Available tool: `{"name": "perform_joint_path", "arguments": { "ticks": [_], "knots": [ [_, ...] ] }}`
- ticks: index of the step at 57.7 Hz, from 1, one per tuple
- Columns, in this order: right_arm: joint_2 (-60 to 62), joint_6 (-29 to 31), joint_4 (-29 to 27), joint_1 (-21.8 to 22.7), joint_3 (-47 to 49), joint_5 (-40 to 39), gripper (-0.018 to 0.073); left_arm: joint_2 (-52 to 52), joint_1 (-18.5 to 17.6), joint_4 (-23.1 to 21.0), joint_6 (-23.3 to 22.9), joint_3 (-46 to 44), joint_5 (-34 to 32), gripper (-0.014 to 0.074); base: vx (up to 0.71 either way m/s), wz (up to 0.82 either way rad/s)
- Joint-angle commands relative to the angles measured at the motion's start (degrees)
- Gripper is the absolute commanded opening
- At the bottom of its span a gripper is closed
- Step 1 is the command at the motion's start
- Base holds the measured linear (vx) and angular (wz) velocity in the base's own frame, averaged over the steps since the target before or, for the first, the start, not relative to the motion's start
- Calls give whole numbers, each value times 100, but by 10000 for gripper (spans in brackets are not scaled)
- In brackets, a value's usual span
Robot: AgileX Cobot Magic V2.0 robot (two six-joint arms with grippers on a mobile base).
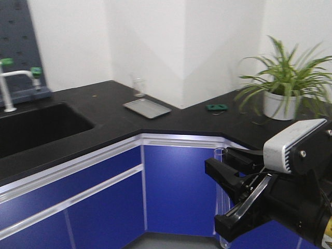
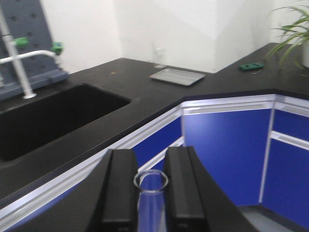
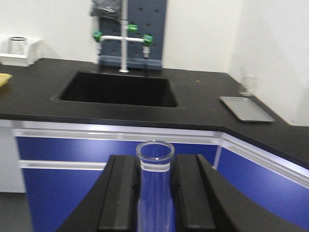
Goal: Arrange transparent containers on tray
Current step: 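Drive the base to the counter with the yellow tray, holding both tubes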
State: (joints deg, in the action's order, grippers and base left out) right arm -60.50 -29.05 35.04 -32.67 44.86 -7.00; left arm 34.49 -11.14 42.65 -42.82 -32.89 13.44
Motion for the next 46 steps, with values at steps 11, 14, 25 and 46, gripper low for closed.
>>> {"name": "perform_joint_path", "arguments": {
  "ticks": [11, 14, 25, 46],
  "knots": [
    [116, 10, -15, 5, 173, -395, -11, 3, -32, 31, -52, -143, -348, -3, -26, 50],
    [116, 10, -15, 5, 173, -395, -11, 3, -32, 31, -52, -143, -348, -3, -24, 48],
    [116, 10, -15, 5, 173, -385, -11, 3, -32, 31, -52, -143, -348, -3, -22, 42],
    [116, 10, -15, 5, 173, -390, -11, 3, -32, 31, -52, -143, -348, -3, -16, 31]
  ]
}}
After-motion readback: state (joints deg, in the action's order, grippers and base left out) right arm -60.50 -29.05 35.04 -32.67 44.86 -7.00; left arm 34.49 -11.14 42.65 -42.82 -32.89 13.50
